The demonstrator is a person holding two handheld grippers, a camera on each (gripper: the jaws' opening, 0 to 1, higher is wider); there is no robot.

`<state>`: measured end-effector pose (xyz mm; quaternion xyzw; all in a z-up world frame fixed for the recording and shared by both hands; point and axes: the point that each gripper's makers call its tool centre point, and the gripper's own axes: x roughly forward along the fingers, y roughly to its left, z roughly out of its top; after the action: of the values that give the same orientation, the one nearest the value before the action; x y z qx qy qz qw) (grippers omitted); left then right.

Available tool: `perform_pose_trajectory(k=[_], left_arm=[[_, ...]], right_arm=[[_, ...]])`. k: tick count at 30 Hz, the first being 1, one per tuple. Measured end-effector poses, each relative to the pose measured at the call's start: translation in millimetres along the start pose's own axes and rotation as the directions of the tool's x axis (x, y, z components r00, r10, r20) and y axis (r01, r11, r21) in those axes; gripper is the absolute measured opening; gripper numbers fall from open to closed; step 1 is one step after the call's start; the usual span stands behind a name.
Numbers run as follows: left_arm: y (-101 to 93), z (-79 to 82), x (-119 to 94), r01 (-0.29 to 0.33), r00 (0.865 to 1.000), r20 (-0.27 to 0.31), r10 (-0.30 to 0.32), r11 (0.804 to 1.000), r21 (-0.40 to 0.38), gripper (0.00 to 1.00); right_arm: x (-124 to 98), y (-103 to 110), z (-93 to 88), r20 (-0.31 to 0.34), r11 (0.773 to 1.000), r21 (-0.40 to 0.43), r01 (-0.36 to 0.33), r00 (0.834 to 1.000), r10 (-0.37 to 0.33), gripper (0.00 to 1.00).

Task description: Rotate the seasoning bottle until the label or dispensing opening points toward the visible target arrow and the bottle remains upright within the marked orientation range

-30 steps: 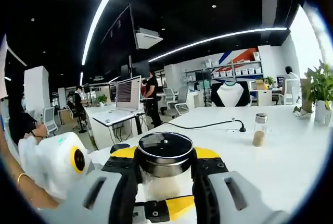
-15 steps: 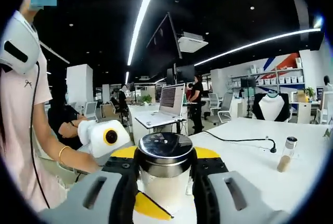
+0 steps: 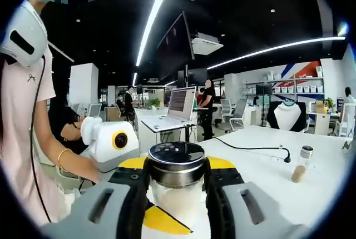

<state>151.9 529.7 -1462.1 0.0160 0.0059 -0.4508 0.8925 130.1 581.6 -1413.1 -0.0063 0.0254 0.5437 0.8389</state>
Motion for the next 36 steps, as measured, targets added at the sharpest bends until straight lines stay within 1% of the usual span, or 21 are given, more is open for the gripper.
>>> perform_pose_trajectory(k=[3, 5, 6, 7, 10, 11, 12, 13, 14, 16, 17, 18, 19, 20, 21, 23, 27, 29, 30, 34, 36], left_arm=[[9.0, -6.2, 0, -0.079, 0.997, -0.026, 0.079, 0.997, 0.016, 0.47], [14.3, -10.2, -1, -0.129, 0.991, -0.045, 0.13, 0.992, 0.016, 0.47], [17.9, -12.5, -1, -0.164, 0.985, -0.051, 0.164, 0.986, 0.014, 0.46], [22.2, -15.5, -2, -0.206, 0.976, -0.063, 0.207, 0.978, 0.012, 0.46], [32.8, -22.0, -4, -0.311, 0.945, -0.087, 0.314, 0.949, 0.042, 0.46], [33.7, -22.4, -4, -0.322, 0.942, -0.088, 0.325, 0.946, 0.045, 0.46], [34.8, -24.3, -4, -0.349, 0.931, -0.094, 0.352, 0.936, 0.052, 0.46], [36.0, -24.9, -4, -0.366, 0.925, -0.095, 0.369, 0.929, 0.047, 0.46], [36.9, -25.2, -4, -0.381, 0.919, -0.096, 0.383, 0.924, 0.043, 0.46], [36.7, -24.7, -3, -0.405, 0.909, -0.096, 0.406, 0.914, 0.039, 0.46], [36.1, -24.1, -3, -0.411, 0.906, -0.096, 0.413, 0.911, 0.044, 0.46], [35.6, -24.0, -3, -0.415, 0.904, -0.095, 0.418, 0.909, 0.048, 0.47], [35.4, -24.2, -3, -0.416, 0.903, -0.096, 0.419, 0.908, 0.051, 0.47], [35.8, -24.7, -3, -0.414, 0.904, -0.098, 0.417, 0.909, 0.046, 0.47], [35.4, -26.0, -3, -0.406, 0.908, -0.1, 0.407, 0.913, 0.036, 0.47], [34.2, -25.2, -4, -0.388, 0.916, -0.089, 0.39, 0.921, 0.044, 0.47], [28.0, -17.4, -3, -0.327, 0.943, -0.051, 0.329, 0.944, 0.045, 0.47], [24.8, -13.5, -1, -0.277, 0.96, -0.036, 0.279, 0.96, 0.041, 0.46], [23.0, -12.7, 0, -0.246, 0.968, -0.038, 0.247, 0.968, 0.041, 0.46], [16.8, -5.9, 4, -0.157, 0.987, -0.019, 0.158, 0.987, 0.045, 0.46], [13.4, -2.7, 6, -0.117, 0.993, -0.009, 0.118, 0.992, 0.054, 0.47]], right_arm=[[1, -5, -5.6, -0.006, 0.999, 0.011, 0.047, 0.999, -0.047, 0.36], [3, -8, -9.5, -0.013, 0.996, 0.018, 0.083, 0.996, -0.083, 0.35], [4, -10, -11.1, -0.015, 0.994, 0.026, 0.107, 0.994, -0.106, 0.35], [4, -11, -12.7, -0.016, 0.992, 0.033, 0.123, 0.992, -0.123, 0.35], [9, -15, -18.6, -0.028, 0.981, 0.021, 0.192, 0.981, -0.192, 0.35], [9, -16, -19.1, -0.029, 0.979, 0.017, 0.202, 0.979, -0.201, 0.35], [12, -18, -21.1, -0.035, 0.97, 0.004, 0.245, 0.969, -0.245, 0.35], [13, -19, -21.7, -0.036, 0.965, -0.008, 0.261, 0.965, -0.261, 0.35], [15, -22, -22.2, -0.036, 0.954, 0.001, 0.301, 0.953, -0.301, 0.36], [16, -26, -22.1, -0.028, 0.938, -0.002, 0.347, 0.938, -0.347, 0.37], [16, -28, -22.5, -0.023, 0.925, 0.012, 0.38, 0.925, -0.38, 0.37], [16, -30, -22.8, -0.023, 0.917, 0.02, 0.399, 0.917, -0.398, 0.37], [16, -29, -23.0, -0.023, 0.916, 0.02, 0.401, 0.916, -0.4, 0.38], [16, -30, -23.4, -0.026, 0.915, 0.027, 0.402, 0.916, -0.401, 0.37], [15, -30, -24.0, -0.028, 0.915, 0.034, 0.401, 0.916, -0.4, 0.37], [13, -30, -23.7, -0.024, 0.92, 0.036, 0.391, 0.92, -0.391, 0.37], [8, -33, -18.6, -0.009, 0.934, 0.087, 0.346, 0.938, -0.347, 0.36], [6, -32, -15.6, -0.001, 0.95, 0.049, 0.309, 0.951, -0.309, 0.36], [5, -31, -14.1, 0.0, 0.959, 0.013, 0.284, 0.959, -0.284, 0.36], [1, -26, -9.0, 0.001, 0.974, 0.0, 0.226, 0.974, -0.226, 0.36], [-1, -25, -5.6, 0.005, 0.981, -0.006, 0.195, 0.981, -0.195, 0.36]])
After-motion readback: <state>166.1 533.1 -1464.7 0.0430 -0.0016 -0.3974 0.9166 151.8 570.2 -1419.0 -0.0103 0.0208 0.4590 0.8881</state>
